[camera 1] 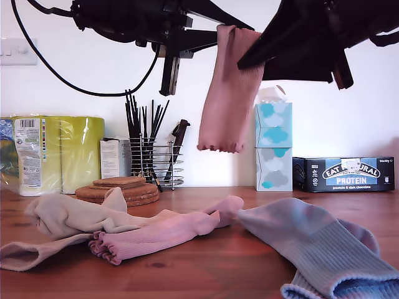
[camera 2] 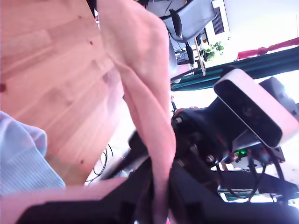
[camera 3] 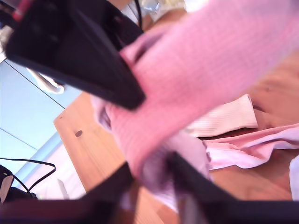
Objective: Pair up the socks based on colour and pattern, by placing each sock on top of its pair
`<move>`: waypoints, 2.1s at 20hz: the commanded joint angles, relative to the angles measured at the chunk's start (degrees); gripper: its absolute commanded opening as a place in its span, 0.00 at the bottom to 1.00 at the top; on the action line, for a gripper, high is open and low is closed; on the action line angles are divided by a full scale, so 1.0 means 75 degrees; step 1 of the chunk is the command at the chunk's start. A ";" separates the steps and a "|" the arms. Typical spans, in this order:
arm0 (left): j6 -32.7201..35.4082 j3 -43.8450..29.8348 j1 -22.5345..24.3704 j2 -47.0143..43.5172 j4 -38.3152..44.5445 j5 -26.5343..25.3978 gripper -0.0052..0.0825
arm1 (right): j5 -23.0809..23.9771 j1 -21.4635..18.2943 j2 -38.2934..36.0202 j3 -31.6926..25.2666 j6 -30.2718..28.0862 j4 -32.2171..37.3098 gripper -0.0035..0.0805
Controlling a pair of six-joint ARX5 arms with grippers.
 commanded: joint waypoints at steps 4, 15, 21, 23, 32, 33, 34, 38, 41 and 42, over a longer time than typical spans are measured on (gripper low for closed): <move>0.1128 0.0102 0.0326 -0.0058 -0.0361 -0.0755 0.18 | -0.0807 0.0201 -0.0047 0.0000 0.0370 -0.0472 0.03; 0.2940 0.0102 0.1195 -0.0058 -0.1594 -0.2171 0.31 | -0.0554 0.0481 0.0245 0.0000 0.0207 -0.0950 0.03; 0.3337 0.0102 0.1818 -0.0058 -0.2194 -0.2340 0.31 | -0.0551 0.0350 0.1486 0.0102 -0.0093 0.0131 0.03; 0.3427 0.0102 0.1938 -0.0058 -0.2346 -0.2337 0.31 | -0.0554 0.0169 0.1740 0.0391 -0.0093 0.0434 0.03; 0.3483 0.0102 0.2014 -0.0058 -0.2503 -0.2334 0.31 | -0.0606 -0.0026 0.2661 0.1582 -0.0997 -0.0810 0.03; 0.3483 0.0102 0.2014 -0.0058 -0.2500 -0.2334 0.31 | -0.0650 0.0070 0.2949 0.1580 -0.1134 -0.1142 0.03; 0.3483 0.0102 0.2014 -0.0058 -0.2503 -0.2334 0.31 | -0.0731 0.0187 0.3290 0.1580 -0.1262 -0.1405 0.03; 0.3480 0.0102 0.2014 -0.0058 -0.2471 -0.2317 0.31 | -0.1035 0.0731 0.4141 0.1580 -0.1460 -0.2148 0.03; 0.3483 0.0102 0.2014 -0.0058 -0.2500 -0.2302 0.31 | -0.1099 0.1020 0.4147 0.1580 -0.1728 -0.3139 0.03; 0.3483 0.0102 0.2014 -0.0058 -0.2512 -0.2299 0.31 | -0.1067 0.1026 0.4147 0.1580 -0.1789 -0.3369 0.07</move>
